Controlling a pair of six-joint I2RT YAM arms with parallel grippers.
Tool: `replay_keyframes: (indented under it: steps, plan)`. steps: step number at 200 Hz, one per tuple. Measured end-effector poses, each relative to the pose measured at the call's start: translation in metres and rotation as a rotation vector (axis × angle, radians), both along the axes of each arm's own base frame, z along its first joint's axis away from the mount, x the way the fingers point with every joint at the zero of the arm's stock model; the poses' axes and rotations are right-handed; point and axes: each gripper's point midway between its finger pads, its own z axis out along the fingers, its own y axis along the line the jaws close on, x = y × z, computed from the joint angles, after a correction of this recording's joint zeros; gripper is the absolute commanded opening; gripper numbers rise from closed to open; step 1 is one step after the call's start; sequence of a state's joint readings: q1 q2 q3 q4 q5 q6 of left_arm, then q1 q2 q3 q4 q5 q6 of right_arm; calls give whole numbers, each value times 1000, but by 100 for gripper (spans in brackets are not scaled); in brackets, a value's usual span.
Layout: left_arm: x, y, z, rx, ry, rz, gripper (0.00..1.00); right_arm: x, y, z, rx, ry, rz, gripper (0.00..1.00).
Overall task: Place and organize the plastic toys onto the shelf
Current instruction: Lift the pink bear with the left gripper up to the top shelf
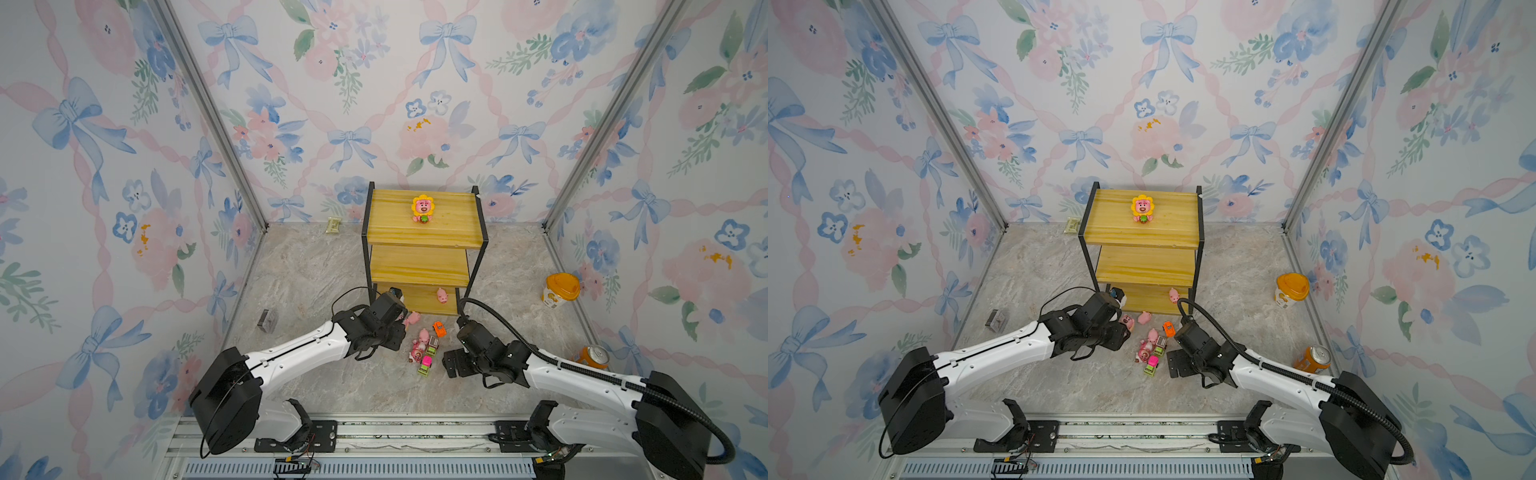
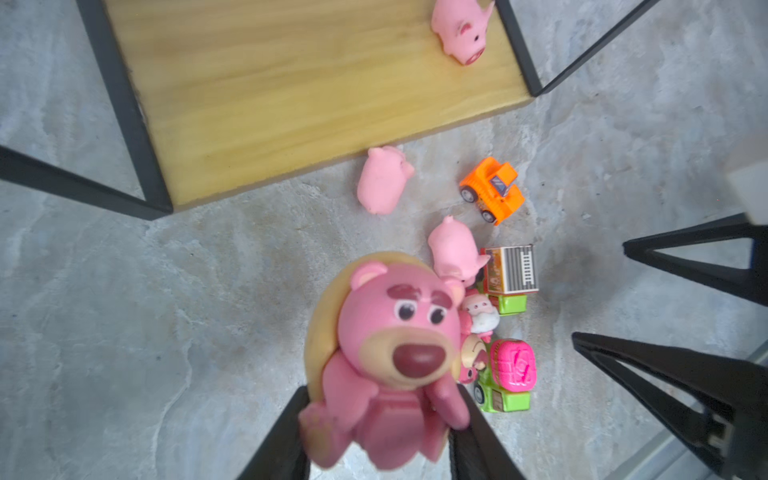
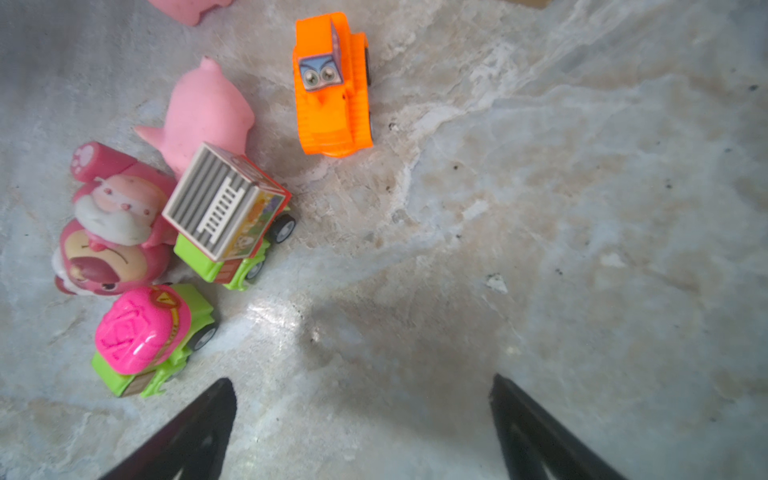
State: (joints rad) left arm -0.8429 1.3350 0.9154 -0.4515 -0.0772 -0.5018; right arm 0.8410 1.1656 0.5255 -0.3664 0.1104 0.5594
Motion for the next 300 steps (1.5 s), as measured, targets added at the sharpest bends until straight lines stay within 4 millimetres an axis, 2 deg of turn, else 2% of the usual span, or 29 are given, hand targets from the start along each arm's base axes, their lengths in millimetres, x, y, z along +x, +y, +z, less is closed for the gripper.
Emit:
replay_keyframes:
  steps: [32,93,168,196,246,278,300]
  plan:
    - [3,-7,41,-67,-44,-9,10,-1,1,0,1,3,9,98]
    - [-1,-12,101,-187,-110,-28,9,-2,2,-2,-3,10,28,98]
    - [-8,-14,225,-404,-313,-55,8,-3,3,-3,-1,19,38,98]
    - [-7,-10,262,-436,-399,-55,9,-4,3,-5,-6,24,46,98]
    - [12,-9,307,-398,-536,-30,10,-4,3,-6,-14,24,60,98]
    - [31,-11,322,-344,-582,-13,10,-3,3,-3,-7,15,59,98]
    - [48,-4,327,-319,-596,18,10,-2,4,1,7,2,57,98]
